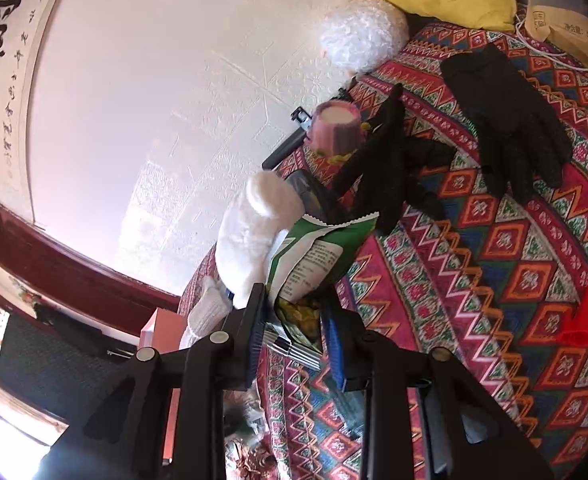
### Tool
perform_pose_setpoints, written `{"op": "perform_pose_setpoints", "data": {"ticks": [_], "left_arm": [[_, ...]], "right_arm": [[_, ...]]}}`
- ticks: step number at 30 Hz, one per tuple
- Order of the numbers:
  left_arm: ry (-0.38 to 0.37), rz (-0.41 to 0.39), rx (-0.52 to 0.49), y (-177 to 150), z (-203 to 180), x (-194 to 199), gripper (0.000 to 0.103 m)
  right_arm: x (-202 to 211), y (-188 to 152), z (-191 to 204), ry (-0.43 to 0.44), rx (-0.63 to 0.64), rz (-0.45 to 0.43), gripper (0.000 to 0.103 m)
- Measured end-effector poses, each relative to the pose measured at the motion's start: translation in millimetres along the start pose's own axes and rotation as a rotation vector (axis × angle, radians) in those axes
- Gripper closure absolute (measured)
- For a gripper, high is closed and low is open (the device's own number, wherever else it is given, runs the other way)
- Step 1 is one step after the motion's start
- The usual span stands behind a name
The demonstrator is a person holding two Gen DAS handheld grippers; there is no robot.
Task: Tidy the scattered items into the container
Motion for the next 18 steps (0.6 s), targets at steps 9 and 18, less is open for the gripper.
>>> {"op": "perform_pose_setpoints", "data": {"ticks": [9, 18], "left_arm": [[0.278, -0.307, 0.102, 99.3, 155.0, 161.0, 0.050], [0.370, -0.217, 0.364, 55.5, 290.5, 149.1, 0.012]], "right_arm": [[-13.4, -35.9, 61.4, -0.031, 0.116, 0.031, 0.077], [-30.3, -117.5, 197.0, 0.026, 0.438, 0.063, 0.077]]}}
Point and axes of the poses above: each gripper's, at about its wrist camera, not at the fingertips, and x roughly against the way its jaws point, z to its left, y to its top, the point moved 2 cm from there along -x, roughly the way its jaws point, and after that the axes turned 3 degrees about z, right-handed, at the moved point
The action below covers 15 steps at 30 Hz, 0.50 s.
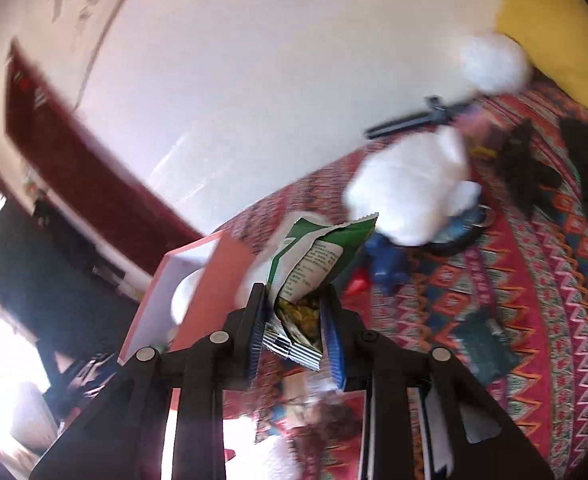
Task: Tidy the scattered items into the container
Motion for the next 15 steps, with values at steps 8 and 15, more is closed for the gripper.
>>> {"op": "perform_pose_setpoints", "data": {"ticks": [8, 15], "left_arm": [[0.008, -0.173, 0.075, 23.3, 51.4, 53.3, 0.012], [-0.018, -0.147, 0.147, 25.3, 77.0, 49.2, 0.012]], "right_arm": [[-68.9, -30.4, 190.6, 0.148, 0.330, 0.085, 0.077], [-101.3, -35.9, 253.4, 0.141, 0.422, 0.097, 0.031]]}}
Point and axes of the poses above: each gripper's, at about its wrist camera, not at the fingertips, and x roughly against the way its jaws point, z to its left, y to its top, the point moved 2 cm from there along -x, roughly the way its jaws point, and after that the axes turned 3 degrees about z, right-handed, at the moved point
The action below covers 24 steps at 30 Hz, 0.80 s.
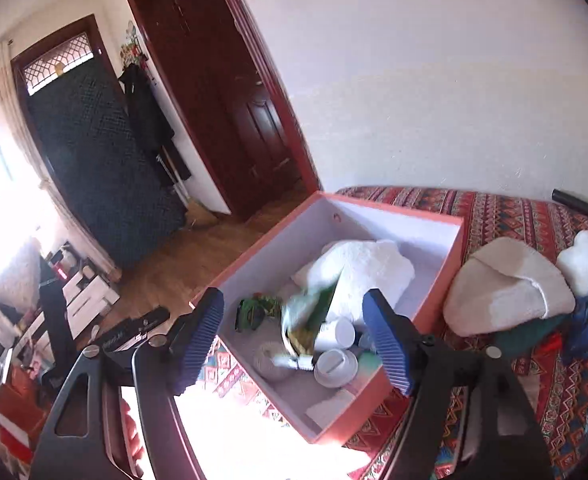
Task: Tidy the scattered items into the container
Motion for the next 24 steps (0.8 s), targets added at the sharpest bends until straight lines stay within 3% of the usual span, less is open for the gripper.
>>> {"op": "perform_pose_setpoints", "data": {"ticks": [4, 10, 12, 15, 20, 24], "left_arm": [[-0.034, -0.021, -0.040, -1.9, -18.4, 5.8, 0.012], [-0.081, -0.038, -0.275, -35.7, -96.2, 13.6, 0.012], [-0.094, -0.030, -0.368, -57.0, -129.6, 13.0, 0.012], [-0.149, 0.041, -0.477, -95.3, -174.6, 2.8, 0.012], [-0.222, 0.176, -0.610, -160.7, -236.3, -20.5, 0.012], [-0.225, 0.240, -0.712, -205.3, -270.6, -36.4, 0.012]], "right_arm": [[42.4, -15.9, -40.4, -0.048, -0.050, -0.051, 0.031], [118.9, -88.0, -187.5, -0.252, -0.332, -0.092, 0.031], [134.5, -116.3, -236.8, -0.326, -0.463, -0.059, 0.031], [149.9, -142.8, -295.5, -0.358, -0.591, -0.017, 0.032], [146.2, -172.9, -342.1, -0.446, -0.593, 0.124, 0.032], [130.4, -199.0, -367.1, -0.460, -0.605, 0.187, 0.032]]}}
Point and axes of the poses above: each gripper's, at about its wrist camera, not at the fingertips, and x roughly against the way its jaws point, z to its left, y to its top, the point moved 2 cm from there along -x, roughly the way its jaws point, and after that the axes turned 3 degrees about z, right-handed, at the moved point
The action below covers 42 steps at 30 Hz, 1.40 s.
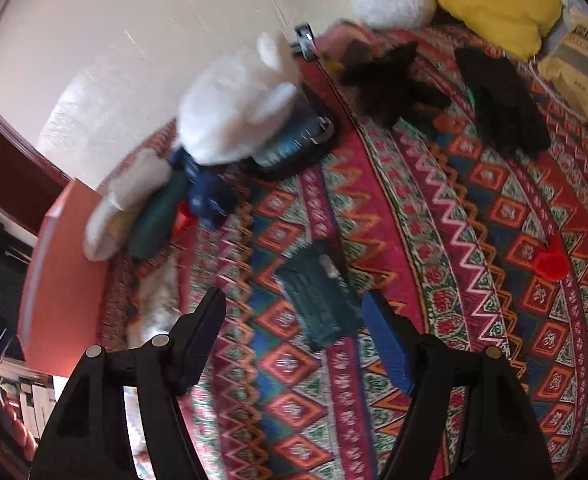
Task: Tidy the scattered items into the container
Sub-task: 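Grasp the white printed sachet with left while right grasps the dark green packet, then drop the sachet into the pink box with left while right drops the dark packet in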
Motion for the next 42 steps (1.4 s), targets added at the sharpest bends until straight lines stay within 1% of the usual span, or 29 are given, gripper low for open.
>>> {"op": "perform_pose_setpoints", "data": {"ticks": [3, 4, 5, 6, 7, 8, 9, 10, 11, 12, 15, 16, 17, 18, 19, 20, 21, 22, 23, 24, 25, 30, 34, 36, 39, 41, 42], "left_arm": [[-0.045, 0.055, -0.022, -8.1, -23.9, -20.3, 0.012], [-0.060, 0.075, -0.019, -11.0, -29.2, -28.2, 0.012], [-0.074, 0.098, -0.012, -13.1, -33.5, -36.9, 0.012], [-0.086, 0.122, -0.001, -14.7, -37.5, -46.2, 0.012], [-0.097, 0.145, 0.010, -16.1, -41.1, -55.7, 0.012], [-0.105, 0.167, 0.019, -17.0, -44.5, -65.0, 0.012], [-0.106, 0.189, 0.025, -17.6, -48.9, -75.7, 0.012], [-0.096, 0.209, 0.024, -18.6, -53.9, -86.7, 0.012], [-0.072, 0.225, 0.019, -19.8, -58.5, -97.1, 0.012], [-0.041, 0.238, 0.009, -21.2, -62.9, -107.1, 0.012], [0.047, 0.277, -0.041, -25.0, -76.3, -139.1, 0.012], [0.083, 0.293, -0.068, -27.5, -80.7, -150.2, 0.012], [0.118, 0.310, -0.096, -31.5, -83.8, -160.2, 0.012], [0.142, 0.327, -0.121, -36.3, -86.0, -168.7, 0.012], [0.147, 0.325, -0.132, -40.1, -86.6, -172.6, 0.011], [0.134, 0.301, -0.132, -42.1, -85.9, -171.5, 0.014], [0.110, 0.284, -0.124, -42.3, -84.8, -168.8, 0.032], [0.089, 0.273, -0.113, -41.0, -83.4, -165.0, 0.055], [0.071, 0.255, -0.098, -38.3, -81.4, -159.2, 0.094], [0.043, 0.238, -0.078, -35.8, -78.7, -153.2, 0.096], [0.009, 0.217, -0.058, -33.7, -76.0, -146.8, 0.096], [-0.085, 0.114, -0.026, -18.1, -69.8, -104.2, 0.097], [-0.137, 0.029, -0.009, -0.9, -63.1, -60.6, 0.097], [-0.159, -0.021, 0.019, 12.9, -50.7, -35.3, 0.097], [-0.159, -0.136, 0.075, 37.4, -14.4, 12.4, 0.097], [-0.118, -0.228, 0.122, 53.3, 21.1, 45.3, 0.096], [-0.088, -0.255, 0.147, 59.4, 41.9, 56.6, 0.096]], "right_arm": [[-15.0, 1.0, 2.6, -0.027, 0.056, -0.003, 0.032], [-19.2, 1.9, 6.0, -0.023, 0.082, -0.009, 0.032], [-23.4, 2.2, 10.0, -0.021, 0.113, -0.015, 0.031], [-28.2, 2.2, 13.0, -0.034, 0.140, -0.014, 0.028], [-36.0, 1.4, 16.5, -0.070, 0.179, -0.005, 0.025], [-46.3, -0.7, 20.4, -0.119, 0.229, 0.014, 0.025], [-57.1, -3.9, 23.0, -0.159, 0.271, 0.049, 0.034], [-65.3, -6.2, 24.3, -0.206, 0.303, 0.072, 0.045], [-64.8, -6.4, 26.7, -0.225, 0.320, 0.060, 0.049], [-61.8, -4.7, 28.4, -0.210, 0.315, 0.063, 0.058], [-51.9, 0.7, 27.0, -0.092, 0.261, 0.067, 0.059], [-51.5, 1.3, 25.4, -0.073, 0.250, 0.075, 0.059], [-51.7, 1.6, 24.1, -0.072, 0.251, 0.079, 0.059], [-52.0, 1.9, 23.0, -0.076, 0.252, 0.082, 0.059], [-51.9, 2.4, 22.0, -0.074, 0.249, 0.084, 0.059], [-51.0, 3.0, 21.1, -0.069, 0.244, 0.085, 0.059], [-50.1, 3.9, 20.6, -0.064, 0.240, 0.084, 0.059], [-48.6, 4.5, 20.2, -0.059, 0.236, 0.082, 0.059], [-46.8, 5.1, 19.8, -0.053, 0.231, 0.079, 0.059], [-44.4, 5.7, 18.6, -0.047, 0.227, 0.076, 0.060], [-42.7, 5.9, 18.4, -0.043, 0.223, 0.074, 0.060], [-28.5, 3.8, 22.0, -0.043, 0.215, 0.050, 0.059], [-14.4, 8.3, 23.9, -0.021, 0.188, 0.022, 0.059], [-15.2, 11.5, 33.1, -0.019, 0.190, 0.009, 0.059], [-9.1, 10.8, 44.8, -0.024, 0.203, -0.009, 0.059], [-4.4, 7.5, 52.1, -0.028, 0.214, -0.017, 0.059], [-6.9, 6.3, 61.4, -0.029, 0.220, -0.018, 0.059]]}}
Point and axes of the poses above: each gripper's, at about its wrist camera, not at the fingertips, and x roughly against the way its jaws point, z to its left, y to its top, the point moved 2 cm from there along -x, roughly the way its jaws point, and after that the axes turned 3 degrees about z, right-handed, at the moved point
